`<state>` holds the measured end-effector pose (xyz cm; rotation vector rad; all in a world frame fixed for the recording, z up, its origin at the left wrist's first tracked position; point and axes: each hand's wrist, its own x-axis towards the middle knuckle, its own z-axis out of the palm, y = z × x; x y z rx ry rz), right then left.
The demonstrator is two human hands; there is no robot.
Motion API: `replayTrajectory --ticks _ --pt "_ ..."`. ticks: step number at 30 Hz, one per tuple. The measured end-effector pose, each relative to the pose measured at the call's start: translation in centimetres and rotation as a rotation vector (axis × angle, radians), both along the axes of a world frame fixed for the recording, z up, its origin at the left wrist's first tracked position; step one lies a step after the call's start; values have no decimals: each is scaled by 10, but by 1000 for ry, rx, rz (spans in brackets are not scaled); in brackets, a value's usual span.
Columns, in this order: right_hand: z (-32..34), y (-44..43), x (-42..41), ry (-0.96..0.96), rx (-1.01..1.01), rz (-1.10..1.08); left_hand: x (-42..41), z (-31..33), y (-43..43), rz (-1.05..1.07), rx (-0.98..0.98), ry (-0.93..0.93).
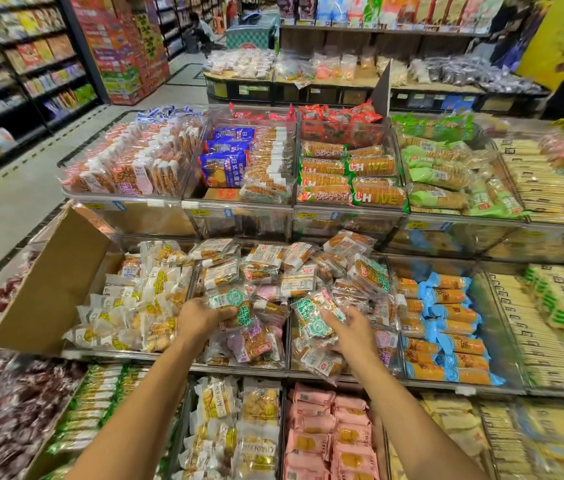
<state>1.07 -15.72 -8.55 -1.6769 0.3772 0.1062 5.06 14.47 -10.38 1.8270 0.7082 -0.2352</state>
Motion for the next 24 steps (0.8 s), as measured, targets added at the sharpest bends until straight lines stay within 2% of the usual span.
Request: replayTrajectory --ticks 3,7,12,17,24 --pt "3 1 0 49 170 -41 -8 6 0 -34 -74 -61" --pt "6 1 -4 151 342 -86 -23 14 -1 13 -300 -197" --pt "13 7 -12 165 450 -129 -29 15 3 8 -556 -102" --pt "15 13 -22 120 500 -168 -38 18 -14 -173 -571 -55" --pt "12 -6 -55 11 501 -309 -47 32 -58 -288 -610 -38"
